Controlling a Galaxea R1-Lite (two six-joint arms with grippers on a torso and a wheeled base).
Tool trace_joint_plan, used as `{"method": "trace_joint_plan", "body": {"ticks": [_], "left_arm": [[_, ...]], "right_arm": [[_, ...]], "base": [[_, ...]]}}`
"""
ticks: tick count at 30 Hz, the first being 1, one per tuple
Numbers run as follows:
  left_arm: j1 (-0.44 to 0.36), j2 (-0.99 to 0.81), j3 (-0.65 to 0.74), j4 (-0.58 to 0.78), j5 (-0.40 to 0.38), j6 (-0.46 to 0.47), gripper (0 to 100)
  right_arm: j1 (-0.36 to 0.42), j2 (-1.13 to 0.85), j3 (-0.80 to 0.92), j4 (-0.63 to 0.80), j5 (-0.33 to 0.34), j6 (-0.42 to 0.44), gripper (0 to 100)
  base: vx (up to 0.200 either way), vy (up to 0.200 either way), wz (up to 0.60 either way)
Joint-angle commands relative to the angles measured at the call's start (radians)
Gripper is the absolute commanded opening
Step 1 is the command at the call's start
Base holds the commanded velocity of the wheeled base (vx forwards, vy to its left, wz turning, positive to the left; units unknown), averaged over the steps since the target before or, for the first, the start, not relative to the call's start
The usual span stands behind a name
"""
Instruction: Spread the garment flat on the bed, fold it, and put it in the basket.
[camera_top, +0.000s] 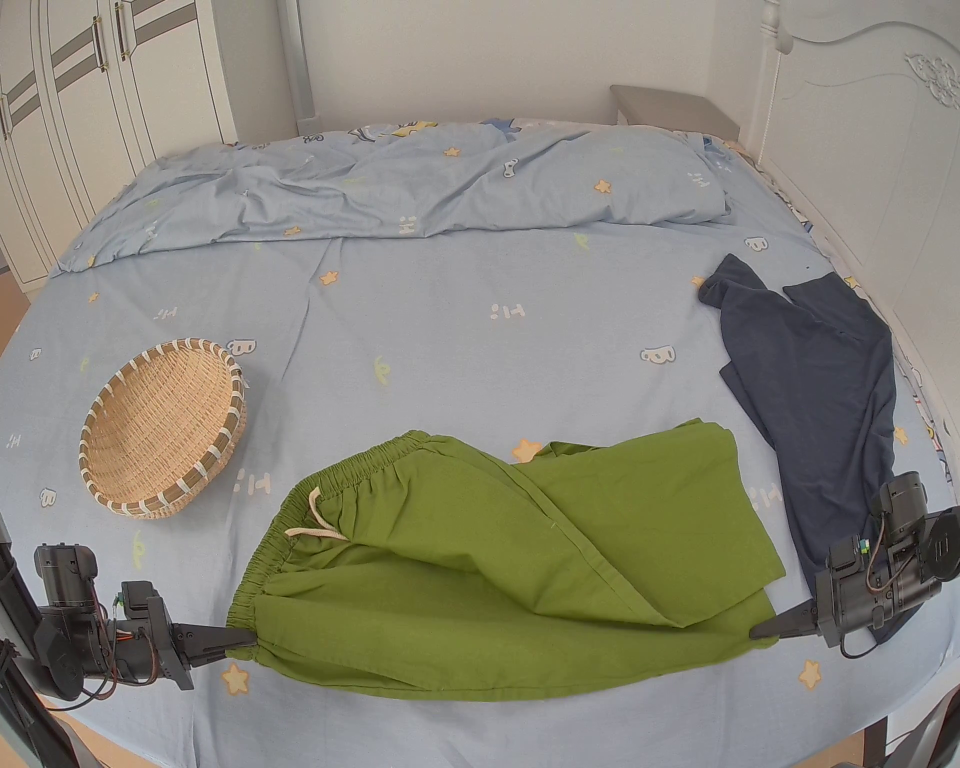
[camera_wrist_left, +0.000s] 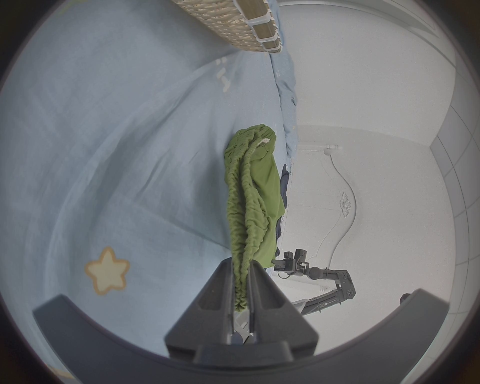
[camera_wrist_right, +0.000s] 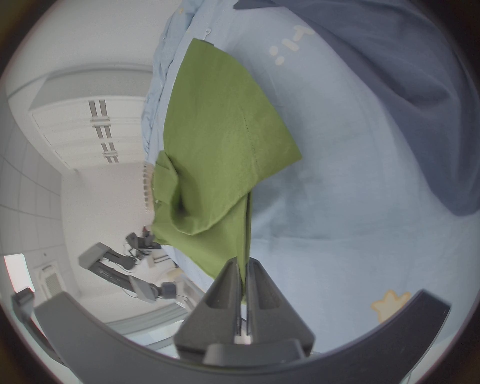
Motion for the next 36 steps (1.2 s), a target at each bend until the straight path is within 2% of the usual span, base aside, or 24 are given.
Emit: {"method": "trace_joint_plan", "body": {"ticks": [1,3,8,9,10,11,20,25,31,36], "left_arm": [[0.016,-0.12,0.014,0.116,0.007,0.051,0],[0.013,-0.117,0.016,0.159,0.033,0.118,0],[0.003,-0.076,0.016,0.326,0.251,0.44,0],[0.003,-0.076,0.016,0.326,0.251,0.44,0],[0.016,-0.053,0.011,0.361,0.282,0.514,0],[0.02,-0.038,0.01,0.366,0.282,0.543,0],[0.013,-0.067,0.016,0.446,0.291,0.563,0],[0.019,-0.073,0.017,0.499,0.296,0.635,0],[0.016,-0.061,0.017,0.493,0.366,0.643,0],[0.014,-0.07,0.017,0.499,0.38,0.643,0]], "right_arm": [[-0.011,-0.045,0.077,0.042,-0.098,-0.064,0],[-0.012,-0.043,0.1,0.02,-0.11,-0.072,0],[-0.007,-0.039,0.174,-0.084,-0.112,-0.071,0],[-0.007,-0.039,0.174,-0.084,-0.112,-0.071,0],[-0.007,-0.037,0.191,-0.121,-0.11,-0.071,0],[-0.006,-0.035,0.201,-0.147,-0.11,-0.071,0],[0.017,-0.023,0.244,-0.17,-0.116,-0.069,0],[0.031,-0.017,0.272,-0.208,-0.118,-0.068,0],[0.039,0.032,0.276,-0.243,-0.128,-0.069,0],[0.04,0.035,0.276,-0.243,-0.128,-0.071,0]], "base": [[0.0,0.0,0.0],[0.0,0.0,0.0],[0.0,0.0,0.0],[0.0,0.0,0.0],[0.0,0.0,0.0],[0.0,0.0,0.0],[0.0,0.0,0.0],[0.0,0.0,0.0],[0.0,0.0,0.0],[0.0,0.0,0.0]]}}
